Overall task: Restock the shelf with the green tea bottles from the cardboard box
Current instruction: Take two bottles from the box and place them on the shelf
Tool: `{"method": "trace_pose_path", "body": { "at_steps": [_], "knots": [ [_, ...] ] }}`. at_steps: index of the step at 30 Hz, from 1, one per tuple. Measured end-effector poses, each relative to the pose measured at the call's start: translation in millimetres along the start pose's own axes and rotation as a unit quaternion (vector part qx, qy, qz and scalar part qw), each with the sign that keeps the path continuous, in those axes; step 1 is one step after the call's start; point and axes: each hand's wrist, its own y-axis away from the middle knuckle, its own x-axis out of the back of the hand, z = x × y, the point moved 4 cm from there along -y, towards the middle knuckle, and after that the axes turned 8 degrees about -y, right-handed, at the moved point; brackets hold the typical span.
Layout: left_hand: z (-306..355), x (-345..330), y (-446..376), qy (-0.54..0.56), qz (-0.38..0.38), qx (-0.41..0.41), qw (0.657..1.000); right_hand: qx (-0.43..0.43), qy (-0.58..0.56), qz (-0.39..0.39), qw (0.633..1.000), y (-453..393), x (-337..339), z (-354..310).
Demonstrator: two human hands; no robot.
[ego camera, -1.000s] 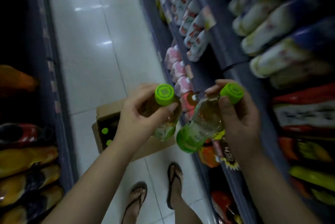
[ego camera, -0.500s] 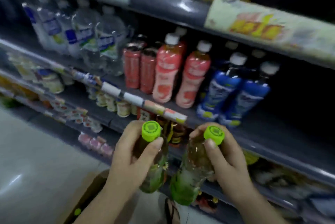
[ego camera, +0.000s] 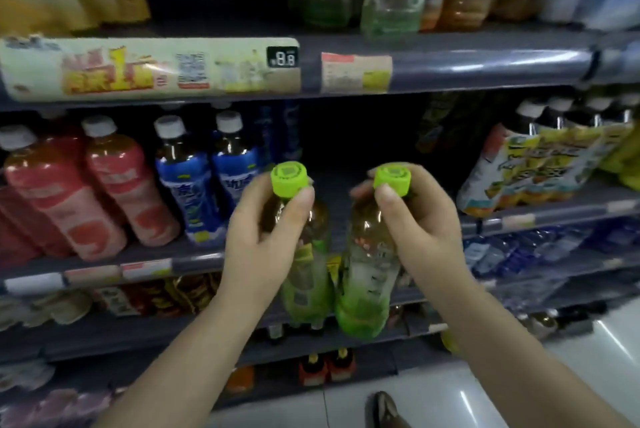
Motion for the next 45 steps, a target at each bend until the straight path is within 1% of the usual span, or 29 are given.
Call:
{"method": "trace_pose_path", "body": {
  "at_steps": [3,6,8,12,14,16,18,21,23,25,29,30,32,34,35,37,39,41,43,45],
  "knots": [
    [-1,-28,-28,0.033,0.041,-0.008,0.999,0.032,0.020,0.026,0.999,-31,27,7],
    [-6,-47,-58,0.075,0.101,-0.017,0.992,0.060,0.006,0.052,0.997,-63,49,19],
    [-16,-55,-79,0.081,0.131,-0.026,0.988,0.073,0.000,0.063,0.995,-84,58,31],
    [-38,-71,-120,0.064,0.169,-0.019,0.983,0.049,-0.044,0.096,0.993,-127,63,61],
    [-48,-78,-139,0.045,0.185,-0.008,0.982,0.025,-0.050,0.095,0.994,-147,59,74],
    [-55,-84,-157,0.003,0.195,0.007,0.981,0.016,-0.049,0.088,0.995,-167,53,85],
    [-63,-91,-169,-0.033,0.179,0.017,0.983,0.003,-0.024,0.061,0.998,-182,45,95],
    [-77,-99,-176,-0.060,0.142,0.034,0.988,-0.043,0.024,-0.009,0.999,-193,37,115],
    [-86,-97,-179,-0.053,0.144,0.059,0.986,-0.055,0.035,-0.021,0.998,-196,38,124],
    [-89,-94,-182,-0.062,0.125,0.082,0.987,-0.064,0.049,-0.037,0.996,-197,36,126],
    [-97,-93,-176,-0.123,0.043,0.109,0.985,-0.127,0.068,-0.048,0.988,-194,40,128],
    [-103,-91,-170,-0.123,0.019,0.125,0.984,-0.148,0.063,-0.061,0.985,-191,44,132],
    [-122,-87,-155,-0.110,-0.056,0.157,0.980,-0.179,0.066,-0.120,0.974,-179,50,143],
    [-142,-85,-140,-0.112,-0.130,0.155,0.973,-0.192,0.098,-0.171,0.961,-164,55,159],
    [-150,-84,-135,-0.114,-0.140,0.149,0.972,-0.187,0.109,-0.174,0.961,-160,58,168],
    [-158,-81,-132,-0.121,-0.115,0.138,0.976,-0.164,0.107,-0.149,0.969,-154,61,181],
    [-156,-82,-135,-0.153,-0.064,0.117,0.979,-0.157,0.099,-0.119,0.975,-152,60,185],
    [-153,-86,-136,-0.190,-0.008,0.106,0.976,-0.151,0.116,-0.079,0.979,-150,59,186],
    [-153,-92,-136,-0.213,0.044,0.113,0.970,-0.140,0.133,-0.038,0.980,-149,58,184],
    [-152,-100,-135,-0.203,0.073,0.126,0.968,-0.133,0.132,-0.022,0.982,-146,55,181]
  ]
}}
